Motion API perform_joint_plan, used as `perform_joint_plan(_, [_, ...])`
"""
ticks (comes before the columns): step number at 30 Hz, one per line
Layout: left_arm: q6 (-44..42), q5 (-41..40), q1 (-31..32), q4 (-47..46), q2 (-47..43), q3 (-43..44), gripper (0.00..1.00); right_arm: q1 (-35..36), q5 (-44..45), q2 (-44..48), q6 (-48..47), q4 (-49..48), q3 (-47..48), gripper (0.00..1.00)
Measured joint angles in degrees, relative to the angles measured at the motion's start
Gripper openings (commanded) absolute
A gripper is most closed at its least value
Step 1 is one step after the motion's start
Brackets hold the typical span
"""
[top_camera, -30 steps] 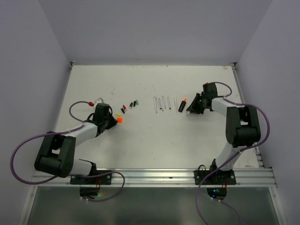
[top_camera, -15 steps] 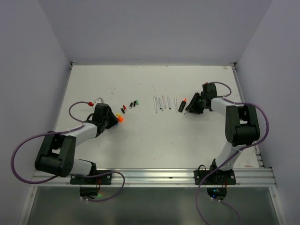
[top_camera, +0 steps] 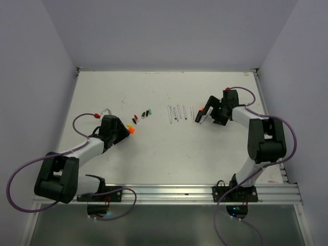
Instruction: Open the pen caps
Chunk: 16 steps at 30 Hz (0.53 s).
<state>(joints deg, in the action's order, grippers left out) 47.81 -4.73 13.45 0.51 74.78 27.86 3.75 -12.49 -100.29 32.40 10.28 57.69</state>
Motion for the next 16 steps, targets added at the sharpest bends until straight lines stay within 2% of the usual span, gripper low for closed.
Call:
perform_joint_plan(4, [0.61, -0.15, -0.09, 3.5, -4.87, -0.57, 0.73, 0.11, 3.21, 2.51, -0.61, 3.82, -0.24, 0.99])
perform_joint_plan(8, [1.16, 0.96, -0.2, 5.03, -10.6, -1.27, 0.78, 2.32, 6.88, 8.55, -1.22, 7.37, -2.93, 0.99])
perform_joint_plan(11, [1.25, 3.13, -0.2, 4.85, -13.14, -1.92, 0.84, 7.21, 8.83, 13.86, -1.57, 9.99, -5.18, 0.99])
perform_joint_plan(16, [2.23, 9.18, 0.09, 3.96, -16.04, -4.2, 0.9, 13.55, 4.83, 24.46, -1.86, 8.83, -13.38, 0.99])
